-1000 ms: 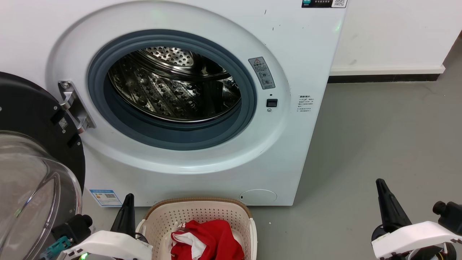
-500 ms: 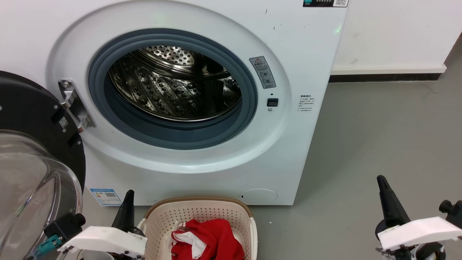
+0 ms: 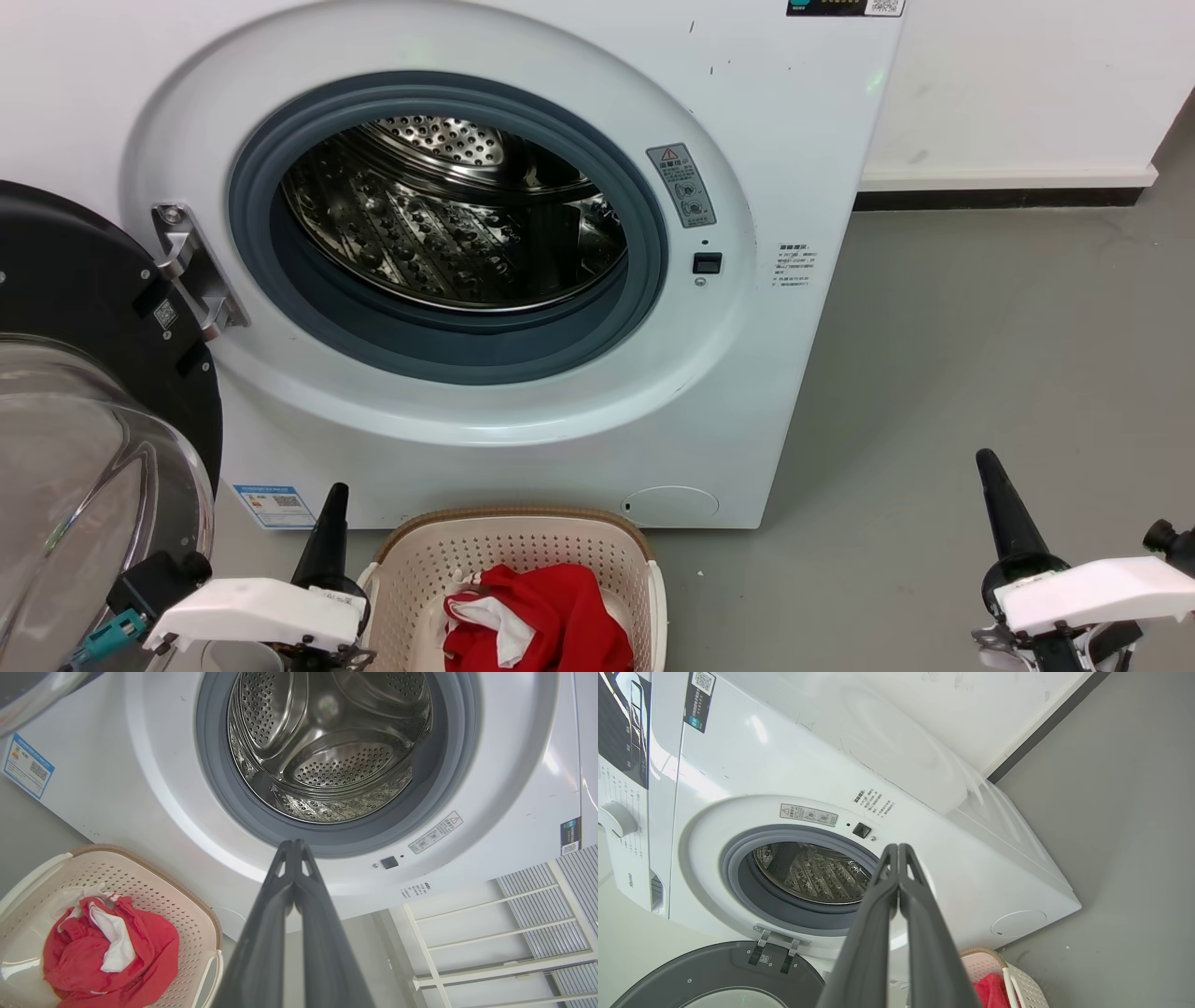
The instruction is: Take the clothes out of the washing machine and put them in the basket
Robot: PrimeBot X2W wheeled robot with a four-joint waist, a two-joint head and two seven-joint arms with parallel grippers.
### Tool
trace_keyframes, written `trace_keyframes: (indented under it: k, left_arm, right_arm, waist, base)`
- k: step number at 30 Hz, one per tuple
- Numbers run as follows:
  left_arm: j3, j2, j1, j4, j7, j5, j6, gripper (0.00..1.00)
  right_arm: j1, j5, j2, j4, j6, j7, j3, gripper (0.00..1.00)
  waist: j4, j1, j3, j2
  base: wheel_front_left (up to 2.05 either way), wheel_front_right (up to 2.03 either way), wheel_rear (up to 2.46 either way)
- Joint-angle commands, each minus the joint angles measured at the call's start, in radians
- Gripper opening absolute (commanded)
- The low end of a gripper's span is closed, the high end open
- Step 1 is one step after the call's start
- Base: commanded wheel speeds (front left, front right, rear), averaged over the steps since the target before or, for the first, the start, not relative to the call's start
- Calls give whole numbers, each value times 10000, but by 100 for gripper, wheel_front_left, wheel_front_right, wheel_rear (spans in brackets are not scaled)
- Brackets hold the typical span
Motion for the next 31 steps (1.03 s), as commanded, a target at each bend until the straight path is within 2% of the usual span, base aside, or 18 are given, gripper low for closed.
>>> trace_keyframes:
  k: [1,31]
  left_arm:
    - [86,4,-253,-41,36,-272,-73,0]
    - [585,-285,-625,428,559,-3106,-589,0]
  right_arm:
    - [-285,329,-54,-16,1,23,-28,0]
    - [-660,3501,-45,565,-1,403,-193,0]
  waist:
    - [2,-1,3,0]
    - [52,-1,73,0]
  base:
    - [0,0,0]
    - [0,0,0]
